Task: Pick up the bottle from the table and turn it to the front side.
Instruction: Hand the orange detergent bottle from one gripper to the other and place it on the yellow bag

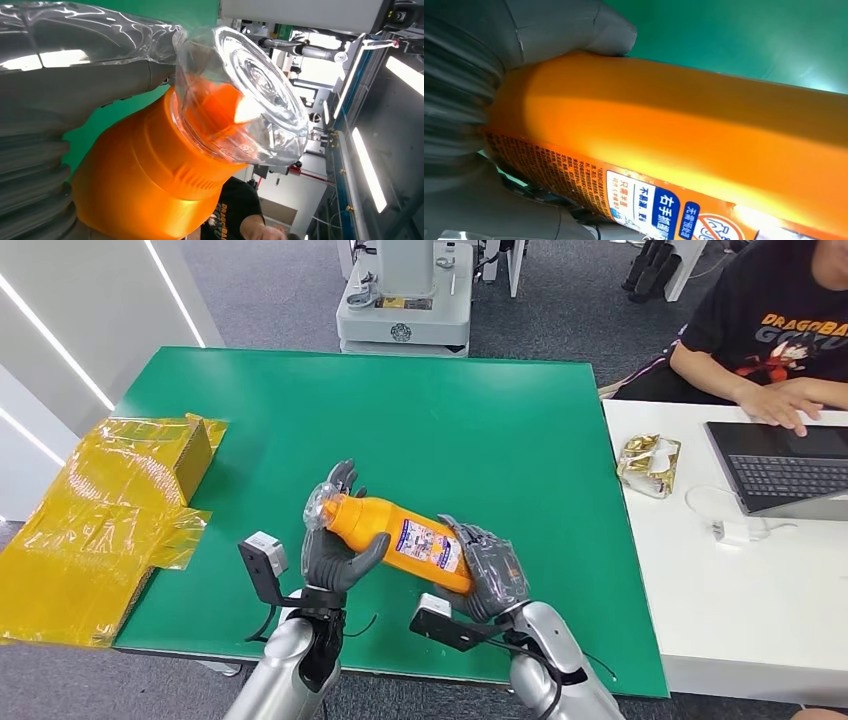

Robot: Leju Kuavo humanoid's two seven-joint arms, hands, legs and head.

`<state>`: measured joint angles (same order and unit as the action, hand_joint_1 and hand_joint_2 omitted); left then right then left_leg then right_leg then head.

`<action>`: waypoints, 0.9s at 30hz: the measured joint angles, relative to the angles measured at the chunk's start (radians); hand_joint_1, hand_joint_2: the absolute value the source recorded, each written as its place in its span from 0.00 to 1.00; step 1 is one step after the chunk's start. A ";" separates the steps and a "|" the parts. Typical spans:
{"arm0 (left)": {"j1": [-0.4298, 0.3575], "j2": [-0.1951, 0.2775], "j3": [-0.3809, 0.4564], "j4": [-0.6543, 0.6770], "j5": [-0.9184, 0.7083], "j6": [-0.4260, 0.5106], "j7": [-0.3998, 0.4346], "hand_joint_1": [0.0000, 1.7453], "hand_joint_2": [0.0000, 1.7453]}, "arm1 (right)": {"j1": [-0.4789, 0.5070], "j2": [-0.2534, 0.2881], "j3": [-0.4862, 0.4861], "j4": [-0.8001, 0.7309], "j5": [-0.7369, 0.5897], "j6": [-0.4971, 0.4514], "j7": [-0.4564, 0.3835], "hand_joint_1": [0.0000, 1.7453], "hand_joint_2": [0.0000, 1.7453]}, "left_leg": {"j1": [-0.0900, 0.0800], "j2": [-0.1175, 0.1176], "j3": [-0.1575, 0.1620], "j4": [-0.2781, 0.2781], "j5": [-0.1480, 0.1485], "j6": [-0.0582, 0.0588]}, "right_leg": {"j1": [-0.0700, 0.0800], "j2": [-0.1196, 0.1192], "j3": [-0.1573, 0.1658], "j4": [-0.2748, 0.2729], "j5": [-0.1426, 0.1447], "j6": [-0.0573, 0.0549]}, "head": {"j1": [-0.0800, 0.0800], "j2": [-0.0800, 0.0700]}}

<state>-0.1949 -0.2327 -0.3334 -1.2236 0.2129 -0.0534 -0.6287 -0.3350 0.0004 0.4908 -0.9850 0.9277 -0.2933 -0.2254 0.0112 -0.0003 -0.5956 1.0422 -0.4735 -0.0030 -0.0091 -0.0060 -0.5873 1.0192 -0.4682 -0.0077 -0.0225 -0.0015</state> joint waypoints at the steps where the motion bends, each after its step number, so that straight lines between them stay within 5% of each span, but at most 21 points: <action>1: 0.000 0.000 0.000 0.001 0.000 0.000 0.000 0.00 1.00 | -0.001 0.000 0.002 0.003 0.002 0.002 0.002 1.00 1.00 | 0.000 0.000 0.000 0.000 0.000 0.000 | 0.000 0.000 0.000 0.000 0.000 0.000 | 0.000 0.000; 27: 0.020 0.003 0.000 0.017 0.026 0.011 -0.002 0.00 1.00 | -0.019 0.004 0.028 0.041 0.044 0.079 -0.038 1.00 1.00 | 0.000 0.000 0.000 0.000 0.000 0.000 | 0.000 0.000 0.000 0.000 0.000 0.000 | 0.000 0.000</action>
<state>-0.1745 -0.2296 -0.3330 -1.2062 0.2384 -0.0423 -0.6306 -0.3543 0.0046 0.5187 -0.9439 0.9712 -0.2145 -0.2636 0.0112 0.0000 -0.5956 1.0423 -0.4736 -0.0030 -0.0092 -0.0058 -0.5876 1.0191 -0.4682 -0.0077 -0.0225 -0.0015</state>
